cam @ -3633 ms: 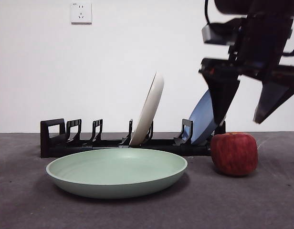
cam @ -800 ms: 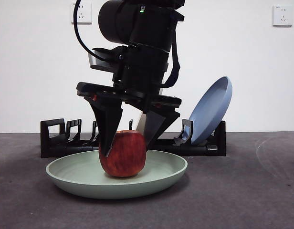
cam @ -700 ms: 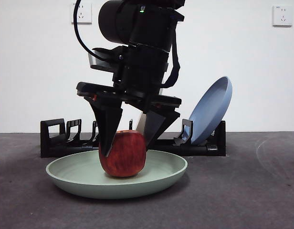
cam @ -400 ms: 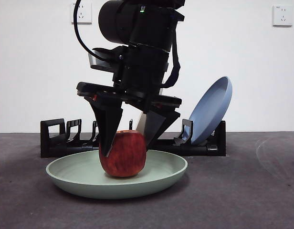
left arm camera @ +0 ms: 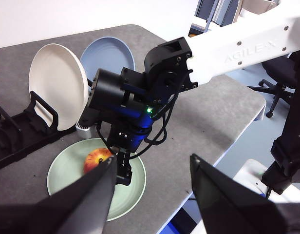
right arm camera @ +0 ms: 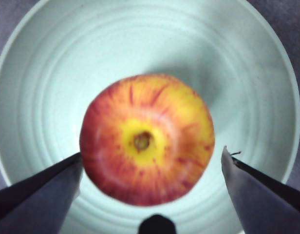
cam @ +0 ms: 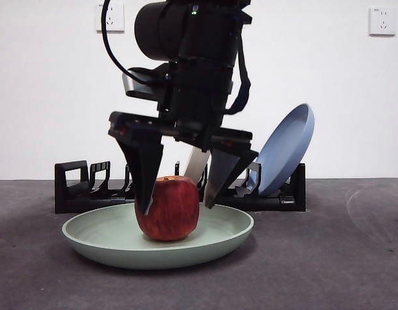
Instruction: Take the green plate from the plate rack,put the plate on the table,take the apple from the table,put the apple in the plate
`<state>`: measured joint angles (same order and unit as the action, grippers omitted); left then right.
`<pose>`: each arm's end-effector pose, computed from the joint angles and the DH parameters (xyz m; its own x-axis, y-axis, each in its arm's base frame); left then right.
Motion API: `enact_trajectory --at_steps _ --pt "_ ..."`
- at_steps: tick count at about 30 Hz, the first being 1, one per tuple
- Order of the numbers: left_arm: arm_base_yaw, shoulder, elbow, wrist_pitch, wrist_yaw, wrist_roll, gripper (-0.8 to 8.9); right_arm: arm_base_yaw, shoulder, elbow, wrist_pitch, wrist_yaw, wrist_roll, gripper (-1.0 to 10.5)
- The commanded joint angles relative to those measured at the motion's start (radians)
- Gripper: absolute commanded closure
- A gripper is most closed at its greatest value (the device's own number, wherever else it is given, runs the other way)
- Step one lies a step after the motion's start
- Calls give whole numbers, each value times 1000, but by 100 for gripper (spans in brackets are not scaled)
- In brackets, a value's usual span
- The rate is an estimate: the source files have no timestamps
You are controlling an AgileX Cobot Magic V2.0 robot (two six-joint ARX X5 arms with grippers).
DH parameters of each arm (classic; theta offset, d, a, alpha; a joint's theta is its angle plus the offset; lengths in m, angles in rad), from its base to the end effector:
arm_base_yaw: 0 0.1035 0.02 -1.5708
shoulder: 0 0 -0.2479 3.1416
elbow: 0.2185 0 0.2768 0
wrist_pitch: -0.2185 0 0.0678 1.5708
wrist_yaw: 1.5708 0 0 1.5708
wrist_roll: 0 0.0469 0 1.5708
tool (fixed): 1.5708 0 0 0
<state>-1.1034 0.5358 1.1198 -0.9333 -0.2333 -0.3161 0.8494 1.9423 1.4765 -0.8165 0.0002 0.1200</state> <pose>0.0573 -0.0895 0.3903 0.6183 -0.7119 -0.3330 0.6846 0.6959 -0.2169 0.2715 0.3086 0.1568 0.1881 0.2135 -0.9587 -0.6696 0.7419 0.0339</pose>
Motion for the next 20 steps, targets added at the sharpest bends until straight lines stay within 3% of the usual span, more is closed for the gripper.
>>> enact_trajectory --at_steps 1,14,20 --pt "-2 2 -3 -6 -3 -7 562 0 17 31 -22 0 10 469" --pt "-2 11 -3 -48 -4 -21 562 0 -9 428 -432 0 -61 473" --pt "-2 23 -3 -48 -37 -20 562 0 -135 514 -540 1 -78 474"
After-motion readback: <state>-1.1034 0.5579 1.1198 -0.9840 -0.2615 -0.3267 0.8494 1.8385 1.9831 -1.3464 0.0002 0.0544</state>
